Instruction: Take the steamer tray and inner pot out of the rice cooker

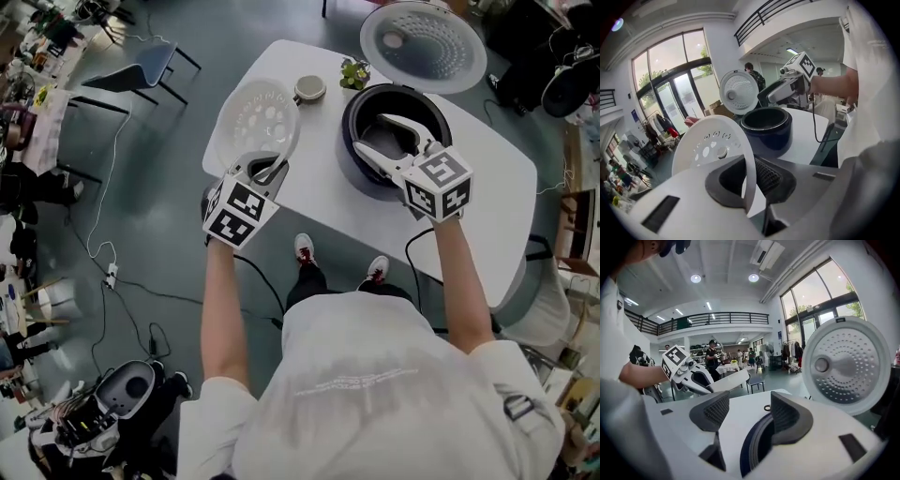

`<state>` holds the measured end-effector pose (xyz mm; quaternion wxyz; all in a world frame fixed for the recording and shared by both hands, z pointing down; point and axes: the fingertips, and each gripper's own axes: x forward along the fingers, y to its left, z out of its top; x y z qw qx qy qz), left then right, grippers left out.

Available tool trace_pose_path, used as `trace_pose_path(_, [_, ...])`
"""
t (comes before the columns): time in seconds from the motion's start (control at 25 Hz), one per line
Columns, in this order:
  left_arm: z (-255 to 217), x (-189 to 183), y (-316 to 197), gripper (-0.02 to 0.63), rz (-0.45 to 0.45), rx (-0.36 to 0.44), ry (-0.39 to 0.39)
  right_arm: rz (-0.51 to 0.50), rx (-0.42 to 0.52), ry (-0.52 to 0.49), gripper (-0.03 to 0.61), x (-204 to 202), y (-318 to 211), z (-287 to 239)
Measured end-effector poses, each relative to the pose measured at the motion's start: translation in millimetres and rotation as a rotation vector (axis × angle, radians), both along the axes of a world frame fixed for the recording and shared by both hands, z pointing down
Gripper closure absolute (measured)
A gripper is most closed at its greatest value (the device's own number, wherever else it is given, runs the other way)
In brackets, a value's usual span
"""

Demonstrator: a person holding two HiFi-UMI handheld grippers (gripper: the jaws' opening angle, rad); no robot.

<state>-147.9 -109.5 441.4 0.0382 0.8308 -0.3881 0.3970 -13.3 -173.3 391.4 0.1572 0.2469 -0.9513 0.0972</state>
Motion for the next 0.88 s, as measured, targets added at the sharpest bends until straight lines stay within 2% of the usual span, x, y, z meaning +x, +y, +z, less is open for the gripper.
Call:
trace_pose_path(0.16, [25,-35,-2,0.569,-0.038,-0.055,-0.036,-0.027,-0.036,0.001,0.287,-34,-7,13])
trace_pose_path(0.32, [59,-66,-5,0.568,-0.024,-0.131,-0.06,-0.029,-0.072,0.006,0.287,-69,-13,28])
trace_pose_path(0.52, [110,-97,-20,0.566,0.033,-0.213,-0.116,-0.015,-0.104,0.027,0.287,-104,-23,49])
trace_pose_path(0.72, [149,-118,-42,0.565,0.108,-0.282,-0.144,0.043,-0.14,0.042,0.287,-128,-38,66])
trace_pose_path(0.88, [175,-130,-63,0.565,0.167,-0.311,-0.212,0.082,-0.182,0.056,0.287,-137,-51,83])
